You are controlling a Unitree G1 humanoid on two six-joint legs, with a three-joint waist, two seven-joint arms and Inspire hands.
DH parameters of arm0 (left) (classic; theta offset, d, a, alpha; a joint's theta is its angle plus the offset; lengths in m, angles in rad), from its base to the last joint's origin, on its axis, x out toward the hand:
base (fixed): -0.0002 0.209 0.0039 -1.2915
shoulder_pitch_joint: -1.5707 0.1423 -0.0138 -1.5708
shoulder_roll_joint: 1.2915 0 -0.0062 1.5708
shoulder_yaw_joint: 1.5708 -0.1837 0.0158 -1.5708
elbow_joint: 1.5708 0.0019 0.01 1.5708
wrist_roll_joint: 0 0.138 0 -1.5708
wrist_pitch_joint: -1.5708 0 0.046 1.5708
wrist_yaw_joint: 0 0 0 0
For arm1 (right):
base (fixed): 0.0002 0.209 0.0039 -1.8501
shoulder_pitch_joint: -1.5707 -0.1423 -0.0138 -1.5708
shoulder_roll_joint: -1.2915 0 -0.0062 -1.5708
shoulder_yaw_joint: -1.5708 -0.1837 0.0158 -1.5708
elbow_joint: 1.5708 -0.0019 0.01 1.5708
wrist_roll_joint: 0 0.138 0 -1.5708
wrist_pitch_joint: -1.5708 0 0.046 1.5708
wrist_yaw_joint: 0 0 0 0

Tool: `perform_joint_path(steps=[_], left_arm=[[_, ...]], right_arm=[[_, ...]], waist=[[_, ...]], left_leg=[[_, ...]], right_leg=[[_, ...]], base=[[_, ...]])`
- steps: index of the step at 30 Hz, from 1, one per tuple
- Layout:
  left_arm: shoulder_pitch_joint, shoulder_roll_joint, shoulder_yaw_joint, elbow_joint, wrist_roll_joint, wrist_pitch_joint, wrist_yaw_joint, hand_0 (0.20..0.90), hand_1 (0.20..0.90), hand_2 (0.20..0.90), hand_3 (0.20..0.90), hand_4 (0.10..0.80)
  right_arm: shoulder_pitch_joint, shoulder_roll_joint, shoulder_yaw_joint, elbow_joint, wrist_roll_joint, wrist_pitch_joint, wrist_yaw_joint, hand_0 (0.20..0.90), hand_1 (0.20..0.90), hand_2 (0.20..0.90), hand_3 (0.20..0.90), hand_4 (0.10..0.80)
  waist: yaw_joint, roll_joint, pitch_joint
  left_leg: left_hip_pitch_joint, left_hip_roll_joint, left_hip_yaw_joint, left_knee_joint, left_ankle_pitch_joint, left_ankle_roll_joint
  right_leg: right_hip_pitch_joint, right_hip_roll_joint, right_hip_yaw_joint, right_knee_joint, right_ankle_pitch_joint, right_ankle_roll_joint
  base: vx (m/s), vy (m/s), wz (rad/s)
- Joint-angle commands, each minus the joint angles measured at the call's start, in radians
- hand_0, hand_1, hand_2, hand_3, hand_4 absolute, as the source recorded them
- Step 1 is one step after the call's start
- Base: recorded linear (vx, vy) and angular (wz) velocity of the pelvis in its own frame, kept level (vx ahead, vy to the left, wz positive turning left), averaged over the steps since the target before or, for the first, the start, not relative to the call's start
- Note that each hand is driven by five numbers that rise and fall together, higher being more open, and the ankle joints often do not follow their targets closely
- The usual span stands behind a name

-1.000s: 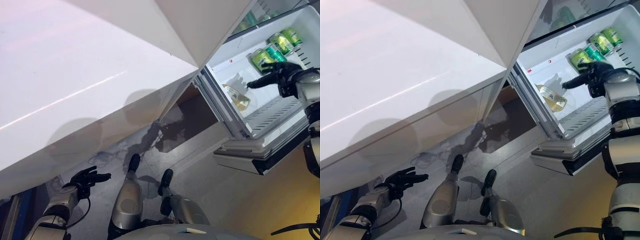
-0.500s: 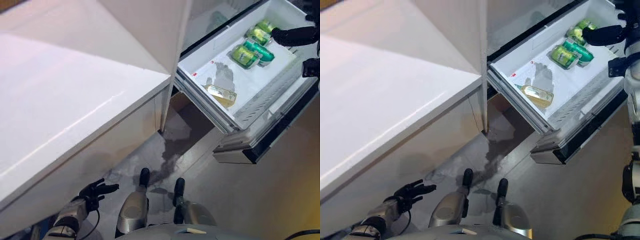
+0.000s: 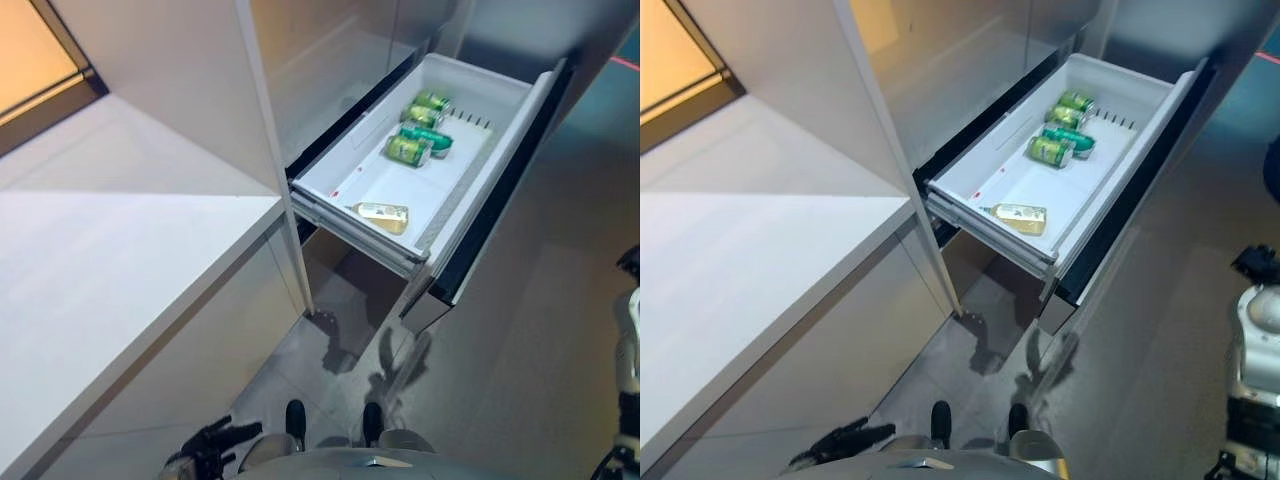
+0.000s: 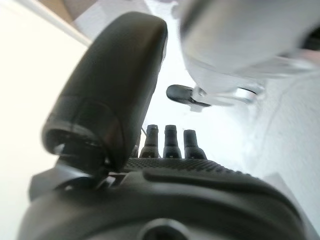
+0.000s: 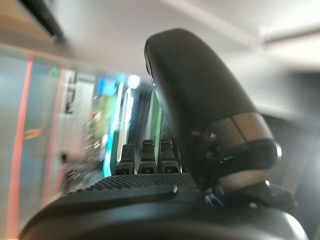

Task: Put drinks into fridge and close the fridge

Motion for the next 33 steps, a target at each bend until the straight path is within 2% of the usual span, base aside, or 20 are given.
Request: perform_joint_path(steps=[1, 6, 12, 17, 21, 29, 33], left_arm=[[0.058, 0.052, 0.019, 0.027, 0.098, -0.017, 0.019, 0.9, 0.9, 0.9, 0.9, 0.8], [0.088, 0.033, 0.033, 0.015, 0.112, -0.036, 0.024, 0.9, 0.9, 0.9, 0.9, 0.8], [0.072, 0.037, 0.012, -0.038, 0.046, -0.031, 0.027, 0.9, 0.9, 0.9, 0.9, 0.8], [-0.006, 0.051, -0.04, -0.068, -0.052, -0.02, 0.055, 0.9, 0.9, 0.9, 0.9, 0.8], [-0.051, 0.056, -0.068, -0.079, -0.077, -0.013, 0.075, 0.9, 0.9, 0.9, 0.9, 0.8], [-0.115, 0.054, -0.138, -0.082, -0.098, -0.005, 0.112, 0.9, 0.9, 0.9, 0.9, 0.8], [-0.145, 0.052, -0.171, -0.072, -0.104, -0.003, 0.118, 0.9, 0.9, 0.9, 0.9, 0.8]], right_arm=[[0.027, 0.015, -0.064, -0.055, 0.092, -0.126, 0.082, 0.9, 0.9, 0.9, 0.9, 0.8], [0.114, 0.074, -0.06, 0.001, 0.155, -0.12, 0.163, 0.9, 0.9, 0.9, 0.9, 0.8], [0.118, 0.083, 0.025, 0.069, 0.209, -0.022, 0.292, 0.9, 0.9, 0.9, 0.9, 0.8], [0.016, 0.028, 0.125, 0.115, 0.193, 0.02, 0.349, 0.9, 0.9, 0.9, 0.9, 0.8], [-0.064, -0.004, 0.202, 0.147, 0.179, 0.064, 0.379, 0.9, 0.9, 0.9, 0.9, 0.8], [-0.22, -0.054, 0.352, 0.226, 0.162, 0.124, 0.418, 0.9, 0.9, 0.9, 0.9, 0.8], [-0.358, -0.061, 0.449, 0.252, 0.126, 0.174, 0.454, 0.9, 0.9, 0.9, 0.9, 0.8]], waist=[[0.011, -0.022, -0.042], [-0.012, -0.01, 0.011], [-0.035, 0.008, 0.082], [-0.043, 0.03, 0.15], [-0.035, 0.038, 0.18], [-0.016, 0.065, 0.219], [-0.003, 0.081, 0.235]], left_leg=[[0.013, -0.065, 0.049, 0.196, -0.196, 0.084], [-0.033, -0.083, 0.064, 0.342, -0.265, 0.095], [-0.142, -0.078, 0.09, 0.482, -0.301, 0.106], [-0.282, -0.087, 0.096, 0.629, -0.335, 0.129], [-0.354, -0.091, 0.092, 0.73, -0.367, 0.137], [-0.41, -0.1, 0.088, 0.781, -0.353, 0.127], [-0.419, -0.109, 0.086, 0.777, -0.336, 0.12]], right_leg=[[-0.076, -0.002, 0.023, 0.243, -0.106, -0.015], [-0.12, -0.029, 0.009, 0.374, -0.169, -0.037], [-0.235, -0.036, 0.022, 0.521, -0.209, -0.065], [-0.385, -0.036, 0.041, 0.689, -0.25, -0.099], [-0.455, -0.046, 0.045, 0.802, -0.292, -0.115], [-0.518, -0.054, 0.044, 0.875, -0.307, -0.127], [-0.531, -0.059, 0.041, 0.881, -0.301, -0.129]], base=[[0.093, -0.025, 0.0], [0.032, 0.017, 0.07], [-0.074, 0.004, -0.03], [-0.154, 0.037, -0.12], [-0.056, 0.006, -0.01], [-0.008, 0.003, 0.01], [-0.027, 0.02, 0.02]])
